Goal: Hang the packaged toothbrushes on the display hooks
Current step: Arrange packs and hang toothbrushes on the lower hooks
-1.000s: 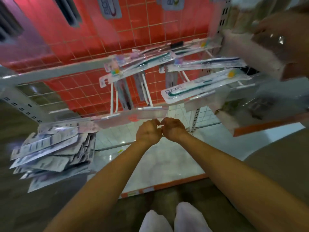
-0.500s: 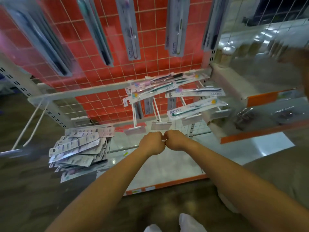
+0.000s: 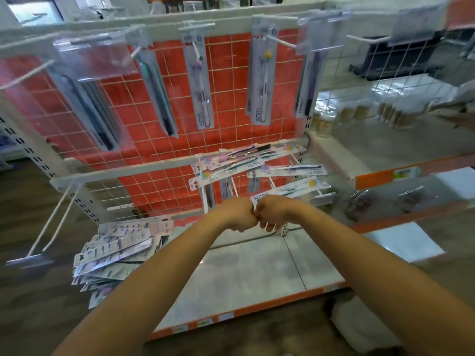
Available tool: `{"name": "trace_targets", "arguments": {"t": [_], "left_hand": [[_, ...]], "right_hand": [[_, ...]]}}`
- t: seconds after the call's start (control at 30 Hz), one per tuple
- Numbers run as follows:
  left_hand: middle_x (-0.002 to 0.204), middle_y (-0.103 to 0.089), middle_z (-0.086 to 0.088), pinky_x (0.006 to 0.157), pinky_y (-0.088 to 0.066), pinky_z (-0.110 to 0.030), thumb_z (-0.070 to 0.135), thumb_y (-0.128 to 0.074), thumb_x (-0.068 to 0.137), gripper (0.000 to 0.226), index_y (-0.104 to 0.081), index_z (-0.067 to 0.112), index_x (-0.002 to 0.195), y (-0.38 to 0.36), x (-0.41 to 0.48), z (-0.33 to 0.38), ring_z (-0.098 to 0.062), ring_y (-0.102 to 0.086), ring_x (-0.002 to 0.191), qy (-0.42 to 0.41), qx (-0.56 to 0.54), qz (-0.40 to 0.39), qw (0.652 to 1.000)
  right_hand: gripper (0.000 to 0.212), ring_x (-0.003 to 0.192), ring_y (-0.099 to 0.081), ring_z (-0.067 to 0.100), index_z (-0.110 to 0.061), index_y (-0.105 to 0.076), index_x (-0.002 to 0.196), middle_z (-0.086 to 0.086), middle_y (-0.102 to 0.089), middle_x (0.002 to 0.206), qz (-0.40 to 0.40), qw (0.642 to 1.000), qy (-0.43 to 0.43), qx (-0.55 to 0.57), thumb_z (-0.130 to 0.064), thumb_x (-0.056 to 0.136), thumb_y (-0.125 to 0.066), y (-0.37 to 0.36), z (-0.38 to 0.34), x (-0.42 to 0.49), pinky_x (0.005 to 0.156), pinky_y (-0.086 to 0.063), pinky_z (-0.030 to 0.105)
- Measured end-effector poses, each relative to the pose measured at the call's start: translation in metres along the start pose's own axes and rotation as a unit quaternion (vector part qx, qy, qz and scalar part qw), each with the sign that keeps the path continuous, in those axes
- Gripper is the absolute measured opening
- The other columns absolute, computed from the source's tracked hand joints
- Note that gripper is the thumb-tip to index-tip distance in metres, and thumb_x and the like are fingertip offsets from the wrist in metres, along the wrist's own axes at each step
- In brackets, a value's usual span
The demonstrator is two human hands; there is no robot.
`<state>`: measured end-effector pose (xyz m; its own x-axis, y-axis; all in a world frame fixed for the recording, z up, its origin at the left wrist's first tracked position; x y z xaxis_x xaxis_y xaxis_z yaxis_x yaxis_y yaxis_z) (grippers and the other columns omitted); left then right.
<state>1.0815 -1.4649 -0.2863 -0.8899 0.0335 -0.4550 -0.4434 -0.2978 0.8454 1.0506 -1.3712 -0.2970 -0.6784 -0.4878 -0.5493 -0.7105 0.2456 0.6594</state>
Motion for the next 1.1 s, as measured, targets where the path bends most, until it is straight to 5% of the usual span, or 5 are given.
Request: {"name": "trace_targets", "arguments": {"t": [0.33, 0.4, 0.5, 0.83, 1.1], "left_hand": [[0.118, -0.059, -0.01, 0.076, -0.05, -0.041, 0.026, -0.052, 0.093, 0.032, -0.057, 0.016, 0.122, 0.038, 0.037, 0.045, -0.029, -0.058, 0.102, -0.036, 0.065, 0.2, 0.977], [0.122, -0.058, -0.013, 0.08, -0.047, -0.041, 0.026, -0.051, 0.094, 0.034, -0.054, 0.013, 0.125, 0.037, 0.048, 0.052, -0.031, -0.055, 0.107, -0.035, 0.074, 0.214, 0.973], [0.13, -0.053, -0.015, 0.089, -0.045, -0.043, 0.034, -0.051, 0.095, 0.042, -0.05, 0.009, 0.129, 0.029, 0.066, 0.059, -0.033, -0.048, 0.118, -0.02, 0.078, 0.193, 0.978], [0.132, -0.056, -0.008, 0.092, -0.044, -0.039, 0.06, -0.056, 0.088, 0.063, -0.049, 0.016, 0.133, 0.005, 0.099, 0.076, -0.028, -0.051, 0.115, -0.045, 0.087, 0.196, 0.976], [0.113, -0.067, -0.008, 0.08, -0.048, -0.034, 0.05, -0.062, 0.088, 0.043, -0.065, 0.014, 0.11, 0.008, 0.105, 0.077, -0.026, -0.06, 0.101, -0.028, 0.085, 0.184, 0.979]], "right_hand": [[0.019, 0.089, -0.06, 0.027, -0.02, -0.059, 0.072, 0.007, -0.064, 0.088, 0.187, 0.975, 0.064, -0.102, -0.019, 0.09, -0.053, 0.082, 0.029, 0.022, 0.071, -0.044, 0.031], [0.011, 0.102, -0.057, 0.025, -0.021, -0.065, 0.093, 0.007, -0.063, 0.106, 0.222, 0.968, 0.064, -0.094, -0.021, 0.089, -0.054, 0.094, 0.043, 0.031, 0.079, -0.042, 0.03], [0.041, 0.121, -0.049, 0.026, -0.015, -0.056, 0.128, 0.009, -0.055, 0.131, 0.247, 0.961, 0.054, -0.116, -0.02, 0.088, -0.059, 0.108, 0.063, 0.044, 0.095, -0.041, 0.033], [0.063, 0.123, -0.045, 0.031, -0.019, -0.039, 0.139, 0.009, -0.049, 0.135, 0.261, 0.951, 0.082, -0.142, -0.036, 0.084, -0.065, 0.126, 0.095, 0.082, 0.099, -0.041, 0.039], [0.076, 0.113, -0.053, 0.03, -0.022, -0.032, 0.141, 0.01, -0.052, 0.13, 0.205, 0.961, 0.108, -0.152, -0.036, 0.077, -0.071, 0.124, 0.098, 0.109, 0.094, -0.047, 0.042]]}}
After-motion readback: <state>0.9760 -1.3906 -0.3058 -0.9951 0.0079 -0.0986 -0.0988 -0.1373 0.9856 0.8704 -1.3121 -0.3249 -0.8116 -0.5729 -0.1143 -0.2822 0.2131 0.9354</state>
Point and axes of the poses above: each hand's wrist, its own x-axis towards the middle knuckle, its own y-axis out of the back of the hand, z = x × y, the point moved 5 cm from there along x, towards the middle knuckle
